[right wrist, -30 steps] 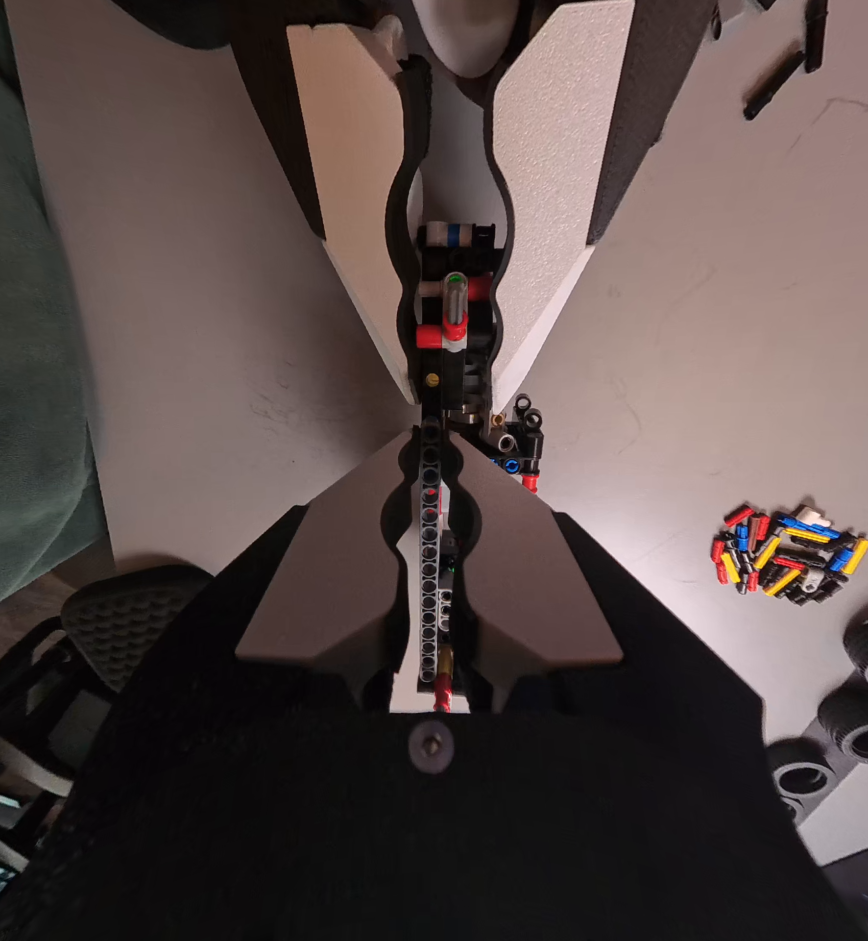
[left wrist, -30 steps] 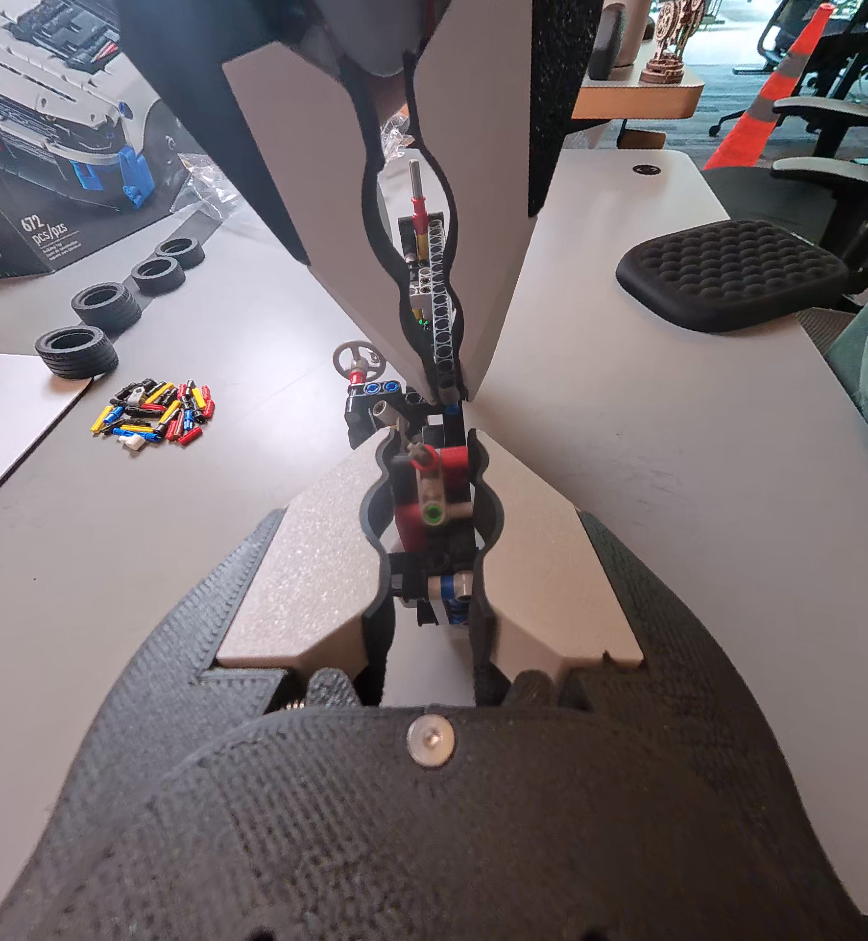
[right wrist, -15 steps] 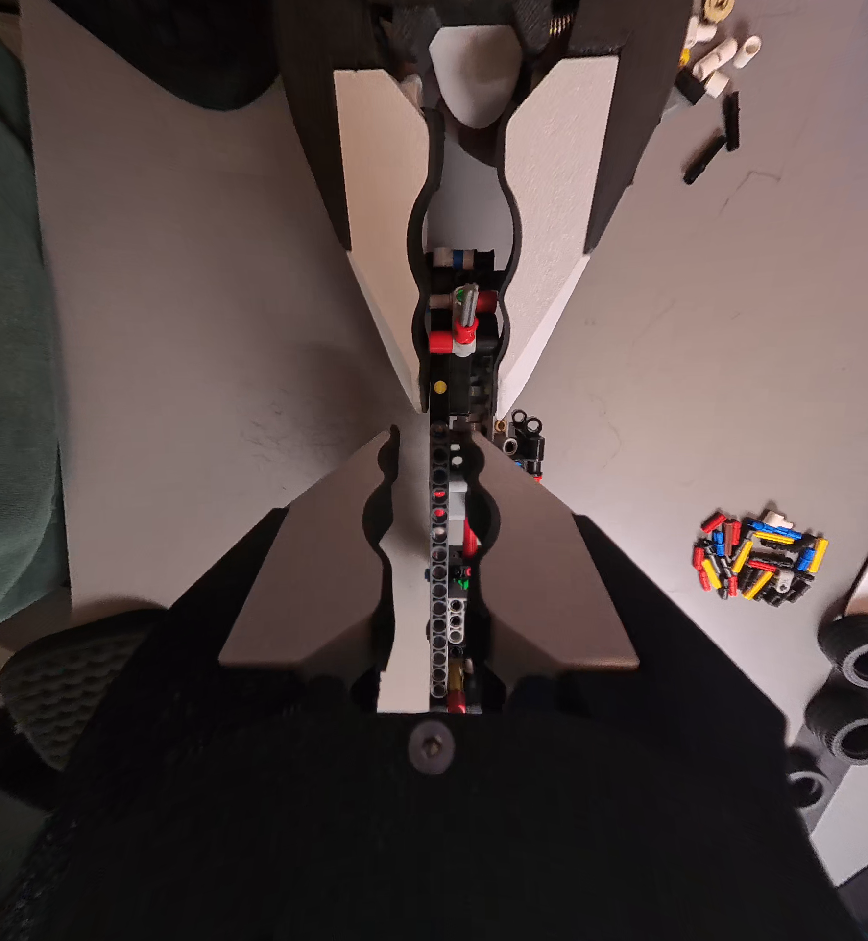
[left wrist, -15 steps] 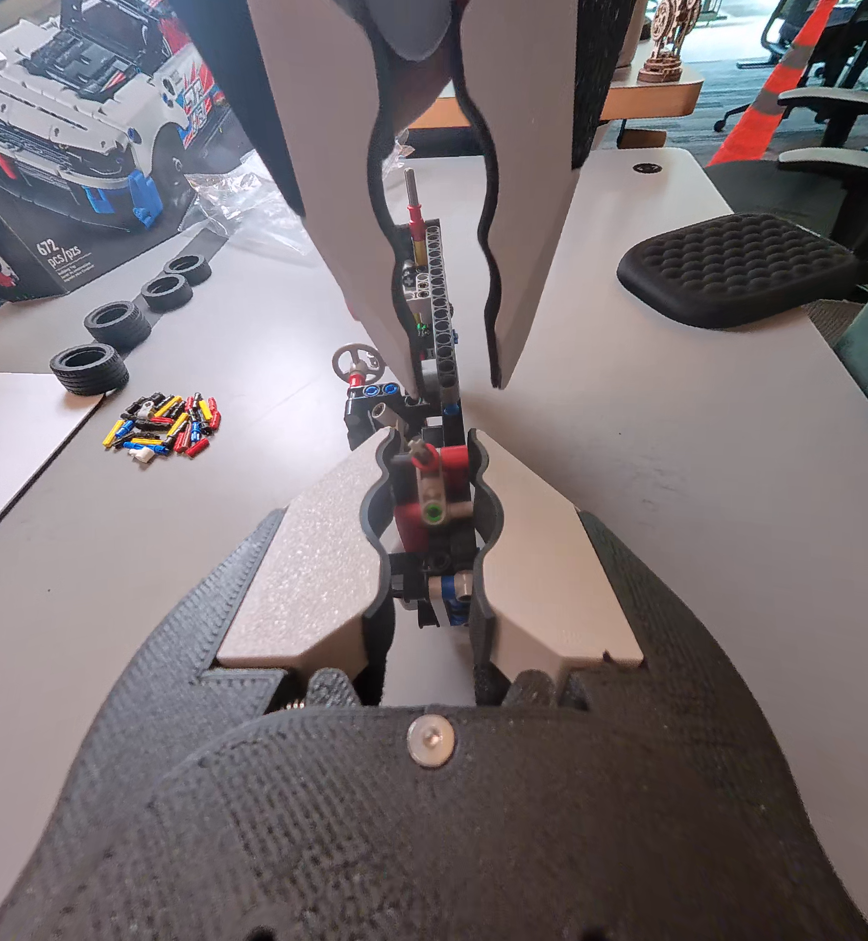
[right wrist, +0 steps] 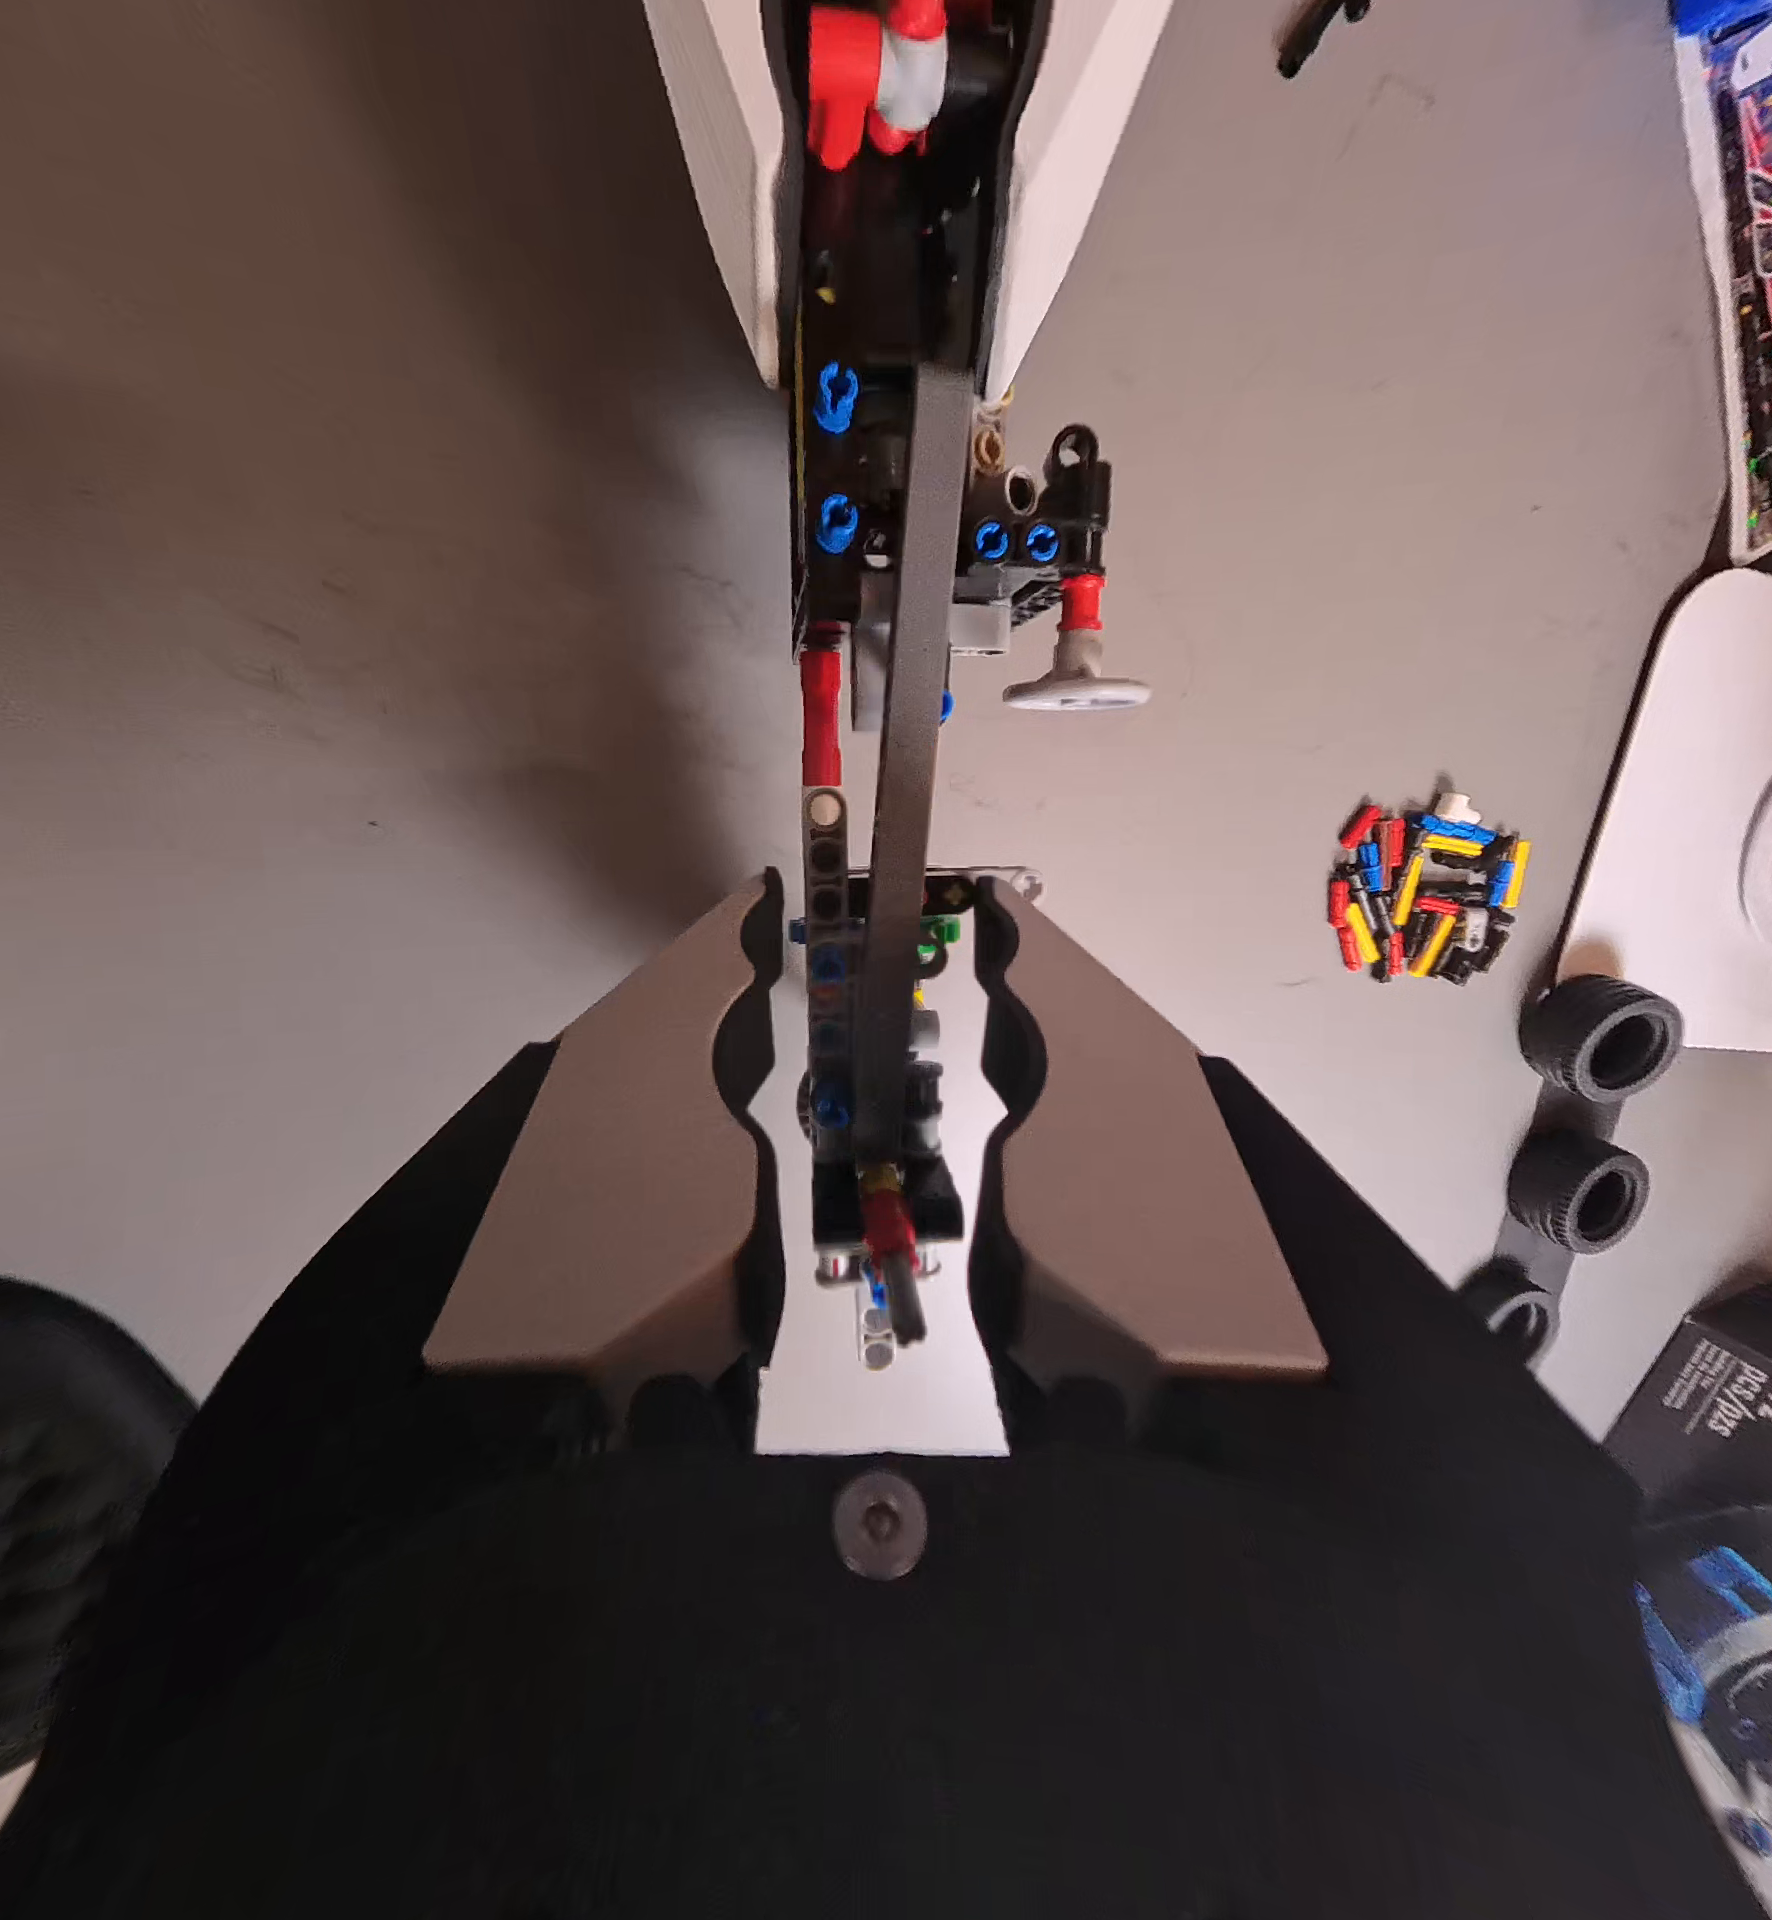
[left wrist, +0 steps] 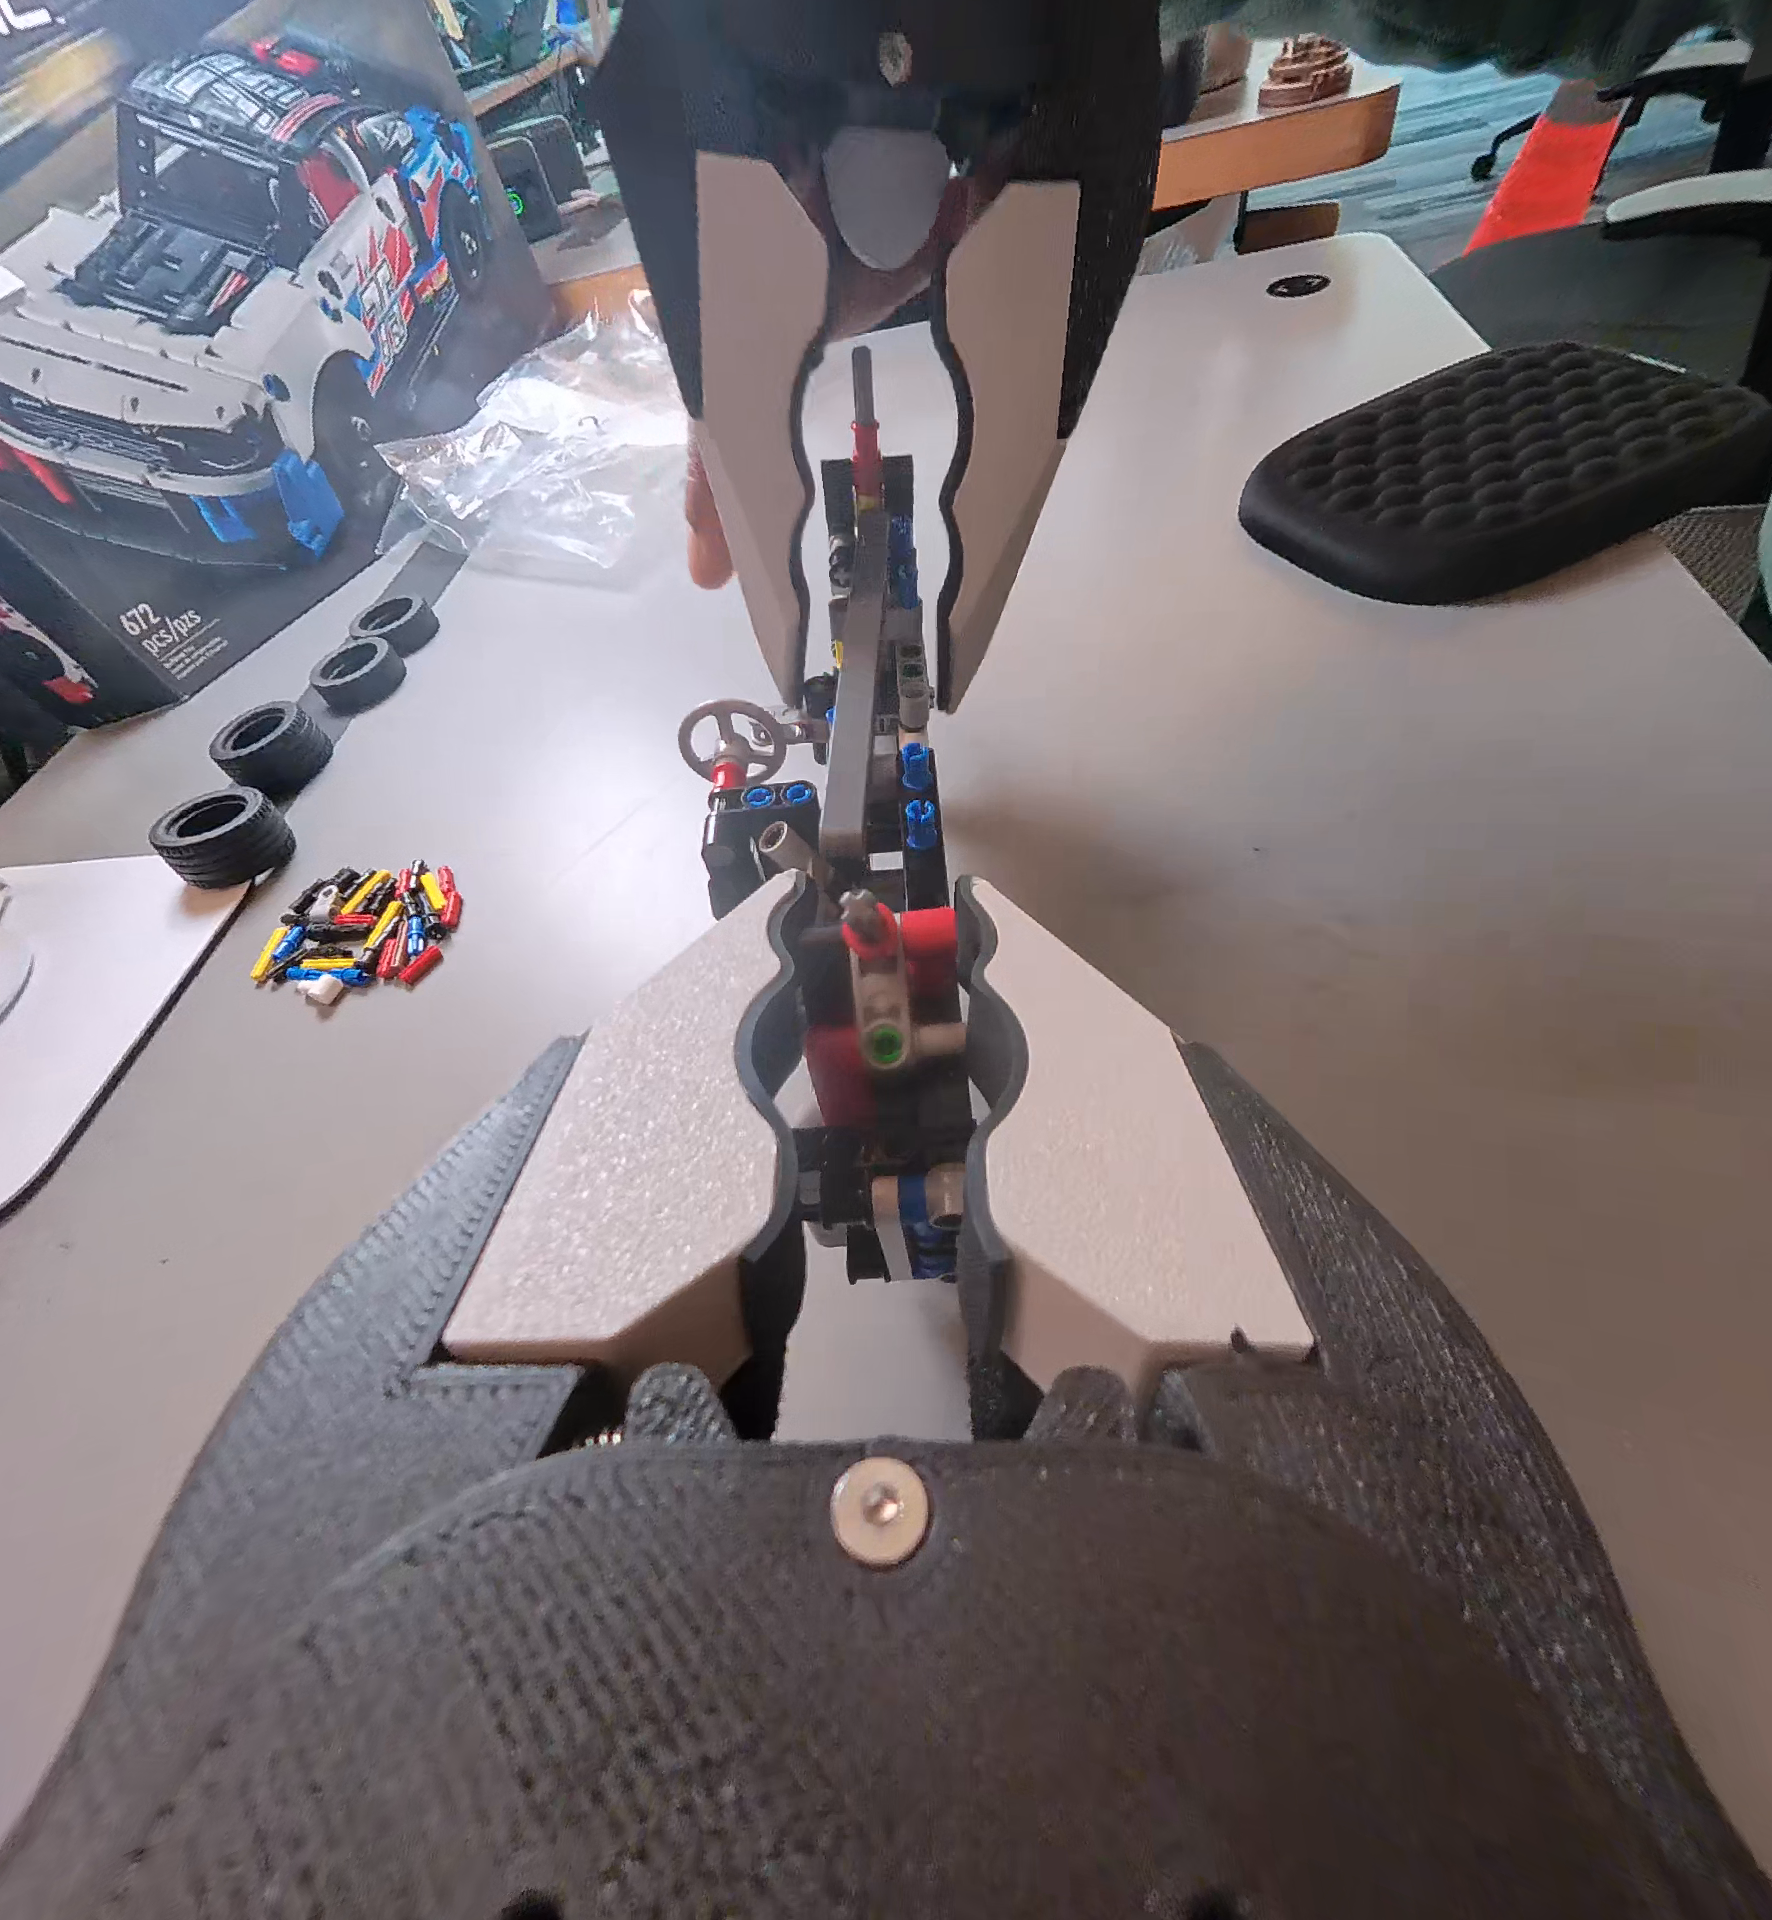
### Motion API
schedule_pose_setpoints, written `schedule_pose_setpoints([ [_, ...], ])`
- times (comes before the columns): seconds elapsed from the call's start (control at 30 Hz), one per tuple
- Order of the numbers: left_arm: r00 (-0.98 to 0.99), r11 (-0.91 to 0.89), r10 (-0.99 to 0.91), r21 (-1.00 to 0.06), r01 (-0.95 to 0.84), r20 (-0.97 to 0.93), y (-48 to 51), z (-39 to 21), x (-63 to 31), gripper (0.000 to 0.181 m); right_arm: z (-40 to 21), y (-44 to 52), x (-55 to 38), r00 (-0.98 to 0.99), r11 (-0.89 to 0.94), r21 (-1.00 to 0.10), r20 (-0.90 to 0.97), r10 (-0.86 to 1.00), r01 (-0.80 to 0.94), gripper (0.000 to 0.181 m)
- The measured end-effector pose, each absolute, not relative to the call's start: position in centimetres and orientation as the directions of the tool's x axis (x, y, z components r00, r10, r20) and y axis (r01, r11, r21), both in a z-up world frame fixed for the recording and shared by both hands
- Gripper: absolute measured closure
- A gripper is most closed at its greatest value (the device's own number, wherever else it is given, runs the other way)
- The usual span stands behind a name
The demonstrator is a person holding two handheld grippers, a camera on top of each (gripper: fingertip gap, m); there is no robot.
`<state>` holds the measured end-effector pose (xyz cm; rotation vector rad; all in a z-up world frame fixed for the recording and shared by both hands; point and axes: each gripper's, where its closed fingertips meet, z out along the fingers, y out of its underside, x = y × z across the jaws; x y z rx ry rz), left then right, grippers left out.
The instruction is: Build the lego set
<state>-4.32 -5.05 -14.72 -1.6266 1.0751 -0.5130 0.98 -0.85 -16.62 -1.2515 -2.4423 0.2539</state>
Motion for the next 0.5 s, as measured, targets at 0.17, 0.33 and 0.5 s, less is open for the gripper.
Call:
schedule_pose_setpoints([
  [0.17, 0.516, -0.050, -0.841, -0.925, -0.378, -0.165, -5.1, -14.7, -4.4, 0.157, -16.8, -0.6, 0.6, -0.509, 0.572, -0.351, 0.263, 0.820, 0.741, 0.152],
  [0.33, 0.528, -0.081, -0.839, -0.929, -0.362, -0.133, -5.9, -14.6, -4.8, 0.125, -16.8, -0.5, 0.6, -0.494, 0.551, -0.373, 0.245, 0.834, 0.746, 0.152],
  [0.5, 0.589, -0.112, -0.796, -0.923, -0.369, -0.139, -6.4, -14.7, -6.5, 0.120, -16.8, -0.5, 0.5, -0.495, 0.542, -0.399, 0.224, 0.840, 0.739, 0.152],
])
